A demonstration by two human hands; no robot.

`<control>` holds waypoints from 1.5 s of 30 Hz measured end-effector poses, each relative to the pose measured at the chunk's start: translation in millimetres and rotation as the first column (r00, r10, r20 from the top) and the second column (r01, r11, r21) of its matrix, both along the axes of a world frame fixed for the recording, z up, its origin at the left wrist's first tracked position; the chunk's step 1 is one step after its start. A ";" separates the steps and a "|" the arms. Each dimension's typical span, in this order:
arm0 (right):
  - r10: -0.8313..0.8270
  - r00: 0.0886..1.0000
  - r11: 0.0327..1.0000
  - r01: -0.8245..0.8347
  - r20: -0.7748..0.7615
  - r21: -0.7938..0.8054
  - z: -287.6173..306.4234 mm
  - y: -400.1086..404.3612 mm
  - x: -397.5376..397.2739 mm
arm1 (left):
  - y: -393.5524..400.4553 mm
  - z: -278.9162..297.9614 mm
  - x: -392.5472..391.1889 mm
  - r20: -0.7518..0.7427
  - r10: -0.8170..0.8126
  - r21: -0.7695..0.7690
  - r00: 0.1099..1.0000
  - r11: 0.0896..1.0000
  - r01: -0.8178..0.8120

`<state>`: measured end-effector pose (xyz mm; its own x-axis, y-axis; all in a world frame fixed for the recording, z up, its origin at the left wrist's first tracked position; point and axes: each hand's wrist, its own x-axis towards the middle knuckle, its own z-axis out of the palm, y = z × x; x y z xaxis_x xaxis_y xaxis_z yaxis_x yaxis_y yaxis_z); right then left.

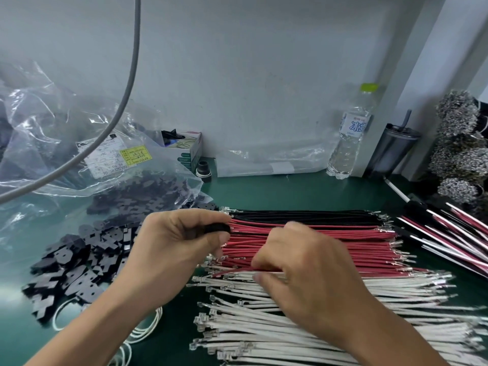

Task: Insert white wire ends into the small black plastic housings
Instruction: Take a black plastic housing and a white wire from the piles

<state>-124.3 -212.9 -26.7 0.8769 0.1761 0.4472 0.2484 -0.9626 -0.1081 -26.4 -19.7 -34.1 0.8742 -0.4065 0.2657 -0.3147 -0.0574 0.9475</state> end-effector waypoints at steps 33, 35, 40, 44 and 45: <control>-0.066 0.969 0.976 0.014 0.236 0.216 -5.5 2.1 7.4 | -2.3 5.4 -3.8 -0.198 -0.101 -0.133 0.975 0.988 0.076; -0.012 0.981 0.948 -0.050 0.194 0.314 -6.0 3.0 8.3 | -2.6 6.8 -5.1 -0.183 -0.102 -0.116 0.978 0.990 0.082; 0.054 0.991 0.888 -0.102 0.118 0.449 -2.7 0.1 9.8 | 0.0 8.9 -4.8 -0.153 -0.122 -0.088 0.981 0.990 0.110; 0.075 0.993 0.873 -0.110 0.093 0.475 -3.2 4.7 9.1 | -2.8 8.6 -10.4 -0.095 -0.171 -0.022 0.981 0.985 0.169; 0.074 0.992 0.875 -0.114 0.103 0.470 -4.0 6.2 9.0 | -4.1 8.2 -11.1 -0.091 -0.171 -0.023 0.981 0.985 0.170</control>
<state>-115.3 -206.7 -30.7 0.8252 0.0056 0.5648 0.3623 -0.7723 -0.5218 -37.5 -23.8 -25.9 0.8135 -0.5481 0.1942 -0.2297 0.0039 0.9733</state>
